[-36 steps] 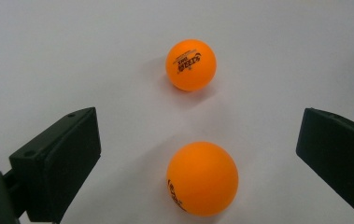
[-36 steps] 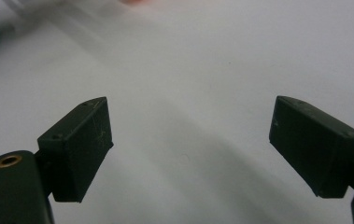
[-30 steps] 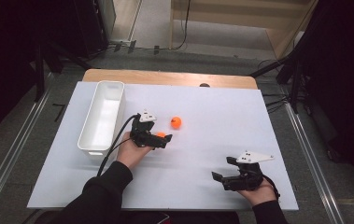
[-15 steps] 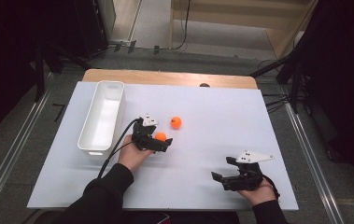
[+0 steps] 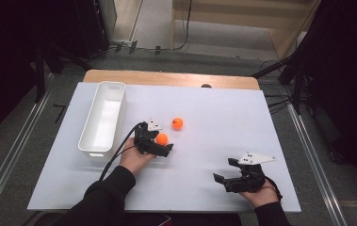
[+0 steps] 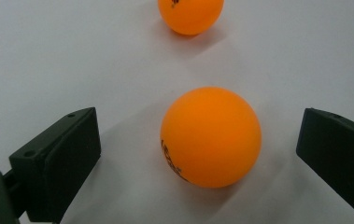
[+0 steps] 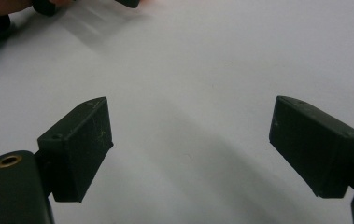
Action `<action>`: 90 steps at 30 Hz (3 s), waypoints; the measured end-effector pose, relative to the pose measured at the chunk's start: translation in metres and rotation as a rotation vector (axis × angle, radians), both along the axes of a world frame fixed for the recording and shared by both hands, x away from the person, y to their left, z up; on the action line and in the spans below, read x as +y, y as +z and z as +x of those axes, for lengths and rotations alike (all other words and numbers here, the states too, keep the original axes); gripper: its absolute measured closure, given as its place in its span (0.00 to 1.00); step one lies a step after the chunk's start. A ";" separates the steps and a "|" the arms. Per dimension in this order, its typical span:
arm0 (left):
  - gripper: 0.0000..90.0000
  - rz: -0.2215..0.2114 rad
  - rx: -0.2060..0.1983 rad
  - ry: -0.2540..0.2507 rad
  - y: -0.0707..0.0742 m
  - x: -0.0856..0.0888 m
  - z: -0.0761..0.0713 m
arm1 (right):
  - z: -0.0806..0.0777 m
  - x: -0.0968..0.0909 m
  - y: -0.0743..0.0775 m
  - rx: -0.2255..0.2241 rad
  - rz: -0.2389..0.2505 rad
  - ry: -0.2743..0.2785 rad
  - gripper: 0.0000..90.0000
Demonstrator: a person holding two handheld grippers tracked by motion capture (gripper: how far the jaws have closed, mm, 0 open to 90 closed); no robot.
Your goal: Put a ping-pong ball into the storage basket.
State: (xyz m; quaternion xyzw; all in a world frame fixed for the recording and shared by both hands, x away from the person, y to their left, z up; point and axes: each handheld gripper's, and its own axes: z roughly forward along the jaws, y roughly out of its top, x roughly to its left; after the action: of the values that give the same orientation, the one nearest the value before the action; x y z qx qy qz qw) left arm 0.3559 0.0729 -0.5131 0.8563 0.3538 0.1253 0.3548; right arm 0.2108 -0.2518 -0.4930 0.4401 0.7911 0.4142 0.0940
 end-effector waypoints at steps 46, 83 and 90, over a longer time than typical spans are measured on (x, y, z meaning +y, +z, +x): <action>0.42 0.032 -0.056 -0.014 0.003 -0.004 -0.011 | 0.000 0.001 -0.001 0.016 -0.017 -0.013 0.13; 0.56 0.028 -0.054 0.011 0.004 0.000 -0.009 | 0.000 0.001 -0.001 0.021 -0.012 -0.011 0.13; 0.56 0.028 -0.045 0.009 0.005 0.000 -0.008 | 0.001 0.001 -0.001 0.018 -0.014 -0.012 0.13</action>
State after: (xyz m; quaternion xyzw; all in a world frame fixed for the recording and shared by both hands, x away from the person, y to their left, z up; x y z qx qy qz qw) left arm 0.3475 0.0730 -0.5080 0.8565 0.3478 0.1509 0.3502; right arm 0.2114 -0.2511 -0.4942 0.4480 0.7922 0.4041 0.0922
